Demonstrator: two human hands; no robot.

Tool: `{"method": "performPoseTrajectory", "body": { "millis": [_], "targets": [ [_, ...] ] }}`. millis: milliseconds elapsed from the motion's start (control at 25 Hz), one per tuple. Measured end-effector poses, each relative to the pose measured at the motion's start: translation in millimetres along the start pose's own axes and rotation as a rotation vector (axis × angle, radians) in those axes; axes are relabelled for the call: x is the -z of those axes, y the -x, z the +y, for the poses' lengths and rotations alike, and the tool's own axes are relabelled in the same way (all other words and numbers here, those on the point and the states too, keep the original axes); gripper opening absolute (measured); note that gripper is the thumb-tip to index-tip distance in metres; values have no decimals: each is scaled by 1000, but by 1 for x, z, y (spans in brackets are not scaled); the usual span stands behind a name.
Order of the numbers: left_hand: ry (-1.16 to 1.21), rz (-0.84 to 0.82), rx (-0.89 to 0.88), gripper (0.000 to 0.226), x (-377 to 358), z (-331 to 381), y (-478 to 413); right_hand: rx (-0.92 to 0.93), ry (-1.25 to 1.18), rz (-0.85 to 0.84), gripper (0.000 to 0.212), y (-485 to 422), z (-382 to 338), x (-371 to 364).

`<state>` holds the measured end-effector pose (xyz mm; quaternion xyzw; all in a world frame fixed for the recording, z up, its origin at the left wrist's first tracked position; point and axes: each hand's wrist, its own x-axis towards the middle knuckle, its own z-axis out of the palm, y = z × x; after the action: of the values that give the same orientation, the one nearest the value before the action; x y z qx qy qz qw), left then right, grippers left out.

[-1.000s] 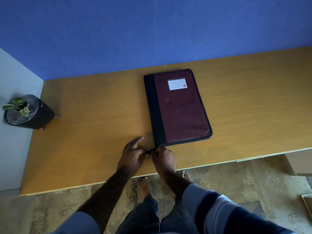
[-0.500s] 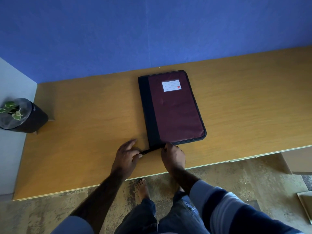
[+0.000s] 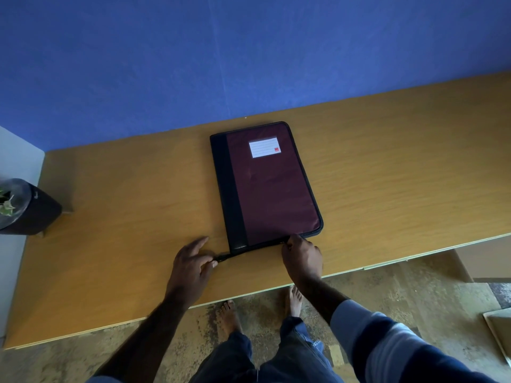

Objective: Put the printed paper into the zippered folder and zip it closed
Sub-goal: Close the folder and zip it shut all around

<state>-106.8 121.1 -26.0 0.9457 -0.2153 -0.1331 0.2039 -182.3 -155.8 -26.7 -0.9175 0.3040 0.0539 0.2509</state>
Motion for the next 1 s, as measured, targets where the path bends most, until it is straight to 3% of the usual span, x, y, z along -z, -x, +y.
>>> {"method": "performPoseTrajectory", "body": {
  "millis": [440,640,760,880,1000],
  "targets": [
    [-70,22,14,36,0,6,-1,-60,79,71,12,-38,70,42],
    [-241,127,17,49,5,27,2,187,190,103,13,-67,87,61],
    [-294,249,-18,55,-14,85,-19,294,213,90,13,-74,94,64],
    [-306,157,-171,86,-52,169,-58,351,199,74,15,-76,98,64],
    [-377,80,-203,99,-90,218,-93,410,225,49,14,-82,100,67]
  ]
}}
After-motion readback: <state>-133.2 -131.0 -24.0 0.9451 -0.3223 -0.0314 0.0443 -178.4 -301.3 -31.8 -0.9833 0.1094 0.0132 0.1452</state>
